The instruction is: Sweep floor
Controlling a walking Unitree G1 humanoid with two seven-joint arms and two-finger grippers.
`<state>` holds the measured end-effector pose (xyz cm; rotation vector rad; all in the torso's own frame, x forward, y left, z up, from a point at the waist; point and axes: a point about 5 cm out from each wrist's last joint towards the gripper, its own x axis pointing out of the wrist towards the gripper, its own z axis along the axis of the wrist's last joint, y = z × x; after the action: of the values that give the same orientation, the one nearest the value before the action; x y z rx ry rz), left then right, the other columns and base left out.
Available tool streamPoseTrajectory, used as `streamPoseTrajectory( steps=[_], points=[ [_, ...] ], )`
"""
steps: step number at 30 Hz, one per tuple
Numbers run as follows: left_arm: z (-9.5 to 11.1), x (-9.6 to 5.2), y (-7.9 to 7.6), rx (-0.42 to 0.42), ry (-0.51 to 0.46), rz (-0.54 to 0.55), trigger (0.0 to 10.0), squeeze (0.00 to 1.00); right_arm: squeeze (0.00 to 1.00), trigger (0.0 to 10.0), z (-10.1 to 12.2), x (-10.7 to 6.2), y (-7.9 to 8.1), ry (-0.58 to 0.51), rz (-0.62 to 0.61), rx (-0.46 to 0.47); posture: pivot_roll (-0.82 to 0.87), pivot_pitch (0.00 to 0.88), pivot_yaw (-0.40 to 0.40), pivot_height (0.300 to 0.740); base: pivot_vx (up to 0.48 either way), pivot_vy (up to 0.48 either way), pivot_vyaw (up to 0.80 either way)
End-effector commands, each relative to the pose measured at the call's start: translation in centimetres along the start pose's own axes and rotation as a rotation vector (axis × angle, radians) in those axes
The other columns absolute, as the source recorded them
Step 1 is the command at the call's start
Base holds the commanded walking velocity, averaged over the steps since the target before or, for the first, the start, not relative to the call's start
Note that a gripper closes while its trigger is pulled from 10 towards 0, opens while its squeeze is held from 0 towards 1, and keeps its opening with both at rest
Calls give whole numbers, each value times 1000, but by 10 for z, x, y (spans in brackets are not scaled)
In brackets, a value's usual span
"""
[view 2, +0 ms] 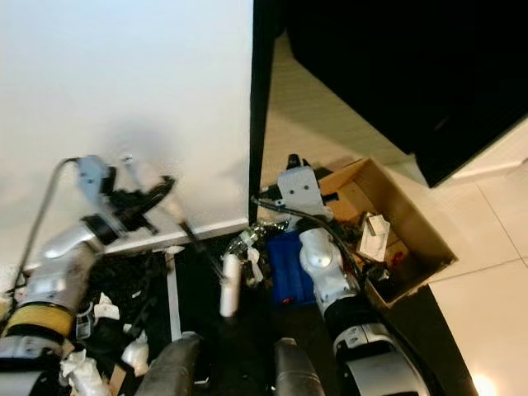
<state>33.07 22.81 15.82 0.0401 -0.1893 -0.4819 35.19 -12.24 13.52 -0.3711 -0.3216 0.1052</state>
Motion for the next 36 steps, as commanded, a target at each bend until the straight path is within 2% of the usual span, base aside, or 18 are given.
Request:
streamPoseTrajectory(
  steps=[1,3,5,6,11,13,15,18,19,23,25,26,27,28,33,36],
  points=[
    [-2,-12,11,68,12,74,10000,0,0,10000,-10,-7,14,64,67,-2,212,362,19,740,0,0,0],
    [-2,-12,11,68,12,74,10000,0,0,10000,-10,-7,14,64,67,-2,212,362,19,740,0,0,0],
    [-16,-11,9,25,26,138,10000,0,0,10000,-3,1,23,60,93,8,204,370,8,740,0,0,0],
    [-16,-11,9,25,26,138,10000,0,0,10000,-3,1,23,60,93,8,204,370,8,740,0,0,0],
    [-29,0,2,2,50,168,10000,0,0,10000,5,5,33,24,110,66,199,374,2,740,0,0,0],
    [-35,14,-6,-25,72,203,10000,0,0,10000,12,8,40,3,99,150,200,375,0,740,0,0,0],
    [-36,19,-8,-31,79,214,10000,0,0,10000,14,9,43,-3,96,177,200,375,0,740,0,0,0],
    [-35,35,-21,-75,62,185,10000,0,0,10000,16,8,47,0,83,237,192,375,5,740,0,0,0],
    [-35,35,-21,-75,62,185,10000,0,0,10000,16,8,47,0,83,237,192,375,5,740,0,0,0],
    [-29,58,-47,-179,-3,97,10000,0,0,10000,11,1,47,17,58,336,194,376,22,740,0,0,0],
    [-29,58,-47,-179,-3,97,10000,0,0,10000,11,1,47,17,58,336,194,376,22,740,0,0,0],
    [-26,62,-54,-204,-27,58,10000,0,0,10000,10,0,47,13,58,348,195,377,29,740,0,0,0],
    [-26,62,-54,-204,-27,58,10000,0,0,10000,10,0,47,13,58,348,195,377,29,740,0,0,0],
    [-21,64,-63,-232,-58,-1,10000,0,0,10000,10,0,46,7,57,364,201,376,34,740,0,0,0],
    [-19,63,-65,-232,-75,-18,10000,0,0,10000,11,0,46,-2,64,371,210,374,40,740,0,0,0],
    [-13,53,-59,-215,-103,-20,10000,0,0,10000,19,0,52,-51,115,352,236,367,42,740,0,0,0]
  ],
)
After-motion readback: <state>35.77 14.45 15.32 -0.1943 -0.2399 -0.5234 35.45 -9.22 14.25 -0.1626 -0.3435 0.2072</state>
